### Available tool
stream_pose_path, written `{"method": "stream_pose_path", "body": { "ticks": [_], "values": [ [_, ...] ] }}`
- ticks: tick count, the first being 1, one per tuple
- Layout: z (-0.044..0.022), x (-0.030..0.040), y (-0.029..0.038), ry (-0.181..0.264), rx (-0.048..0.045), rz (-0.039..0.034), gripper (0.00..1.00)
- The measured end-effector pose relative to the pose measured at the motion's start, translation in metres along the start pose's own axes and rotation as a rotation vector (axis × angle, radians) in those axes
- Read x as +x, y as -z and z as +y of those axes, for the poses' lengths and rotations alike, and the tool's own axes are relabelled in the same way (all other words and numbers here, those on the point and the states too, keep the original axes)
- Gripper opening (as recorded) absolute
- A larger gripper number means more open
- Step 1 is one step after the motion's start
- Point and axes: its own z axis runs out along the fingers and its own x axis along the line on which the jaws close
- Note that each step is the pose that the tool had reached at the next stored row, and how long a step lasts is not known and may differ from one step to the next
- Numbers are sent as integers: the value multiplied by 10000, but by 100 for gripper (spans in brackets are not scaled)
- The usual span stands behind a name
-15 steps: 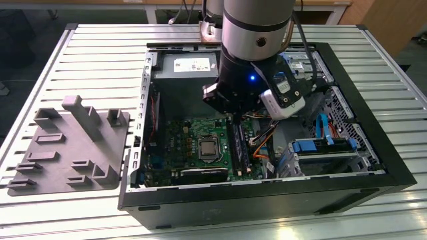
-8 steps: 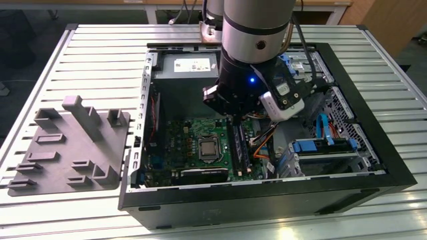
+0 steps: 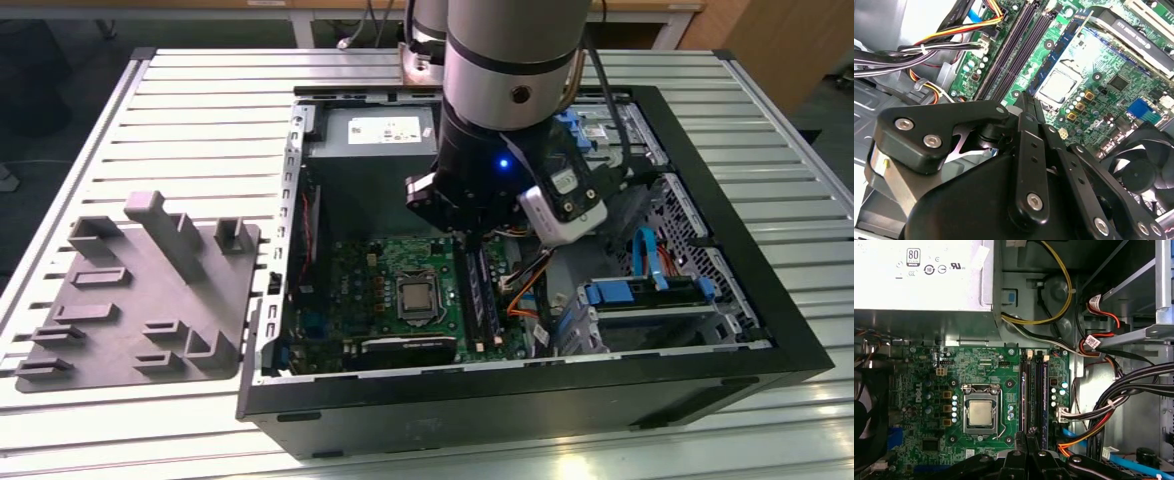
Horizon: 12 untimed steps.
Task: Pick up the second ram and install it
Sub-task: 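Insert the second ram into the second slot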
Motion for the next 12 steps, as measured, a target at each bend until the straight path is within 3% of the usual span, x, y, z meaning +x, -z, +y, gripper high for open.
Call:
{"method": "stream_pose_path", "body": {
  "ticks": [12],
  "values": [
    [-2,1,-51,0,2,0,12]
  ]
}}
